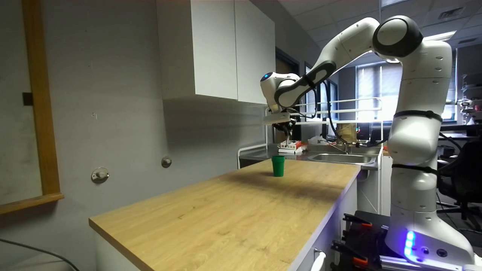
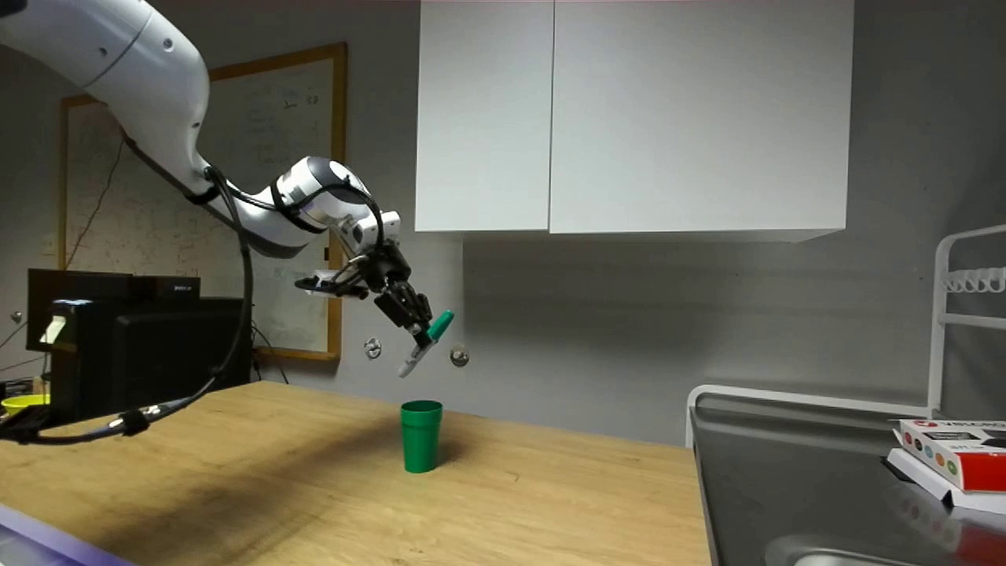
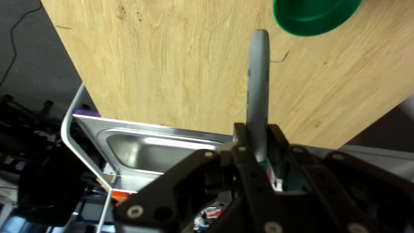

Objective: Put the green marker inside the green cup

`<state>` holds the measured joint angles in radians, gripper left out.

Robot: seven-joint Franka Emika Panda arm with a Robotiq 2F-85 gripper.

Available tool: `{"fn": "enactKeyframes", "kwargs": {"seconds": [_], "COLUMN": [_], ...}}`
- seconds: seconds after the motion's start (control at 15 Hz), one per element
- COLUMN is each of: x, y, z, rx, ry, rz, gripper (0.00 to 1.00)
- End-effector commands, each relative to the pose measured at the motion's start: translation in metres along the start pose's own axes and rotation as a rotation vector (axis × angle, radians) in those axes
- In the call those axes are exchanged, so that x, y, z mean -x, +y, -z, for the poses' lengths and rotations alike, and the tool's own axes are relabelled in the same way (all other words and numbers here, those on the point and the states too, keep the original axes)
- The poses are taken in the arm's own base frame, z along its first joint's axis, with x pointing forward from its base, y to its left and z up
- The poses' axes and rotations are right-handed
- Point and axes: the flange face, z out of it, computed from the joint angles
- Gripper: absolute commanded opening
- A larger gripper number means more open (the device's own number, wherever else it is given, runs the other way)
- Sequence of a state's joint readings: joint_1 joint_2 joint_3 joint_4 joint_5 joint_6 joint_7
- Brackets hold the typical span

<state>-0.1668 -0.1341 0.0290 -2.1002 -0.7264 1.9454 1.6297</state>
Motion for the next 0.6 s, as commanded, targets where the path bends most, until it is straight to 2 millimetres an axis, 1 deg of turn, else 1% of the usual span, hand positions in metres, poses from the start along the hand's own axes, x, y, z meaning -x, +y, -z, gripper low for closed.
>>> {"fn": "enactKeyframes", "kwargs": {"seconds": [0.0,0.27,0.4,0.53], "x": [0.006,0.033,0.047,0.057], "y": [-0.008,-0.020,-0.029,-0.039], "z": [-0.014,-0.015,-0.009,-0.002], "rx": [0.133,0.305,0.368,0.412], "ry": [0.089,0.193,0.231,0.259], "rz": [-0.125,-0.216,-0.225,-0.224], "gripper": [0.06,0.06,0.06,0.06]}}
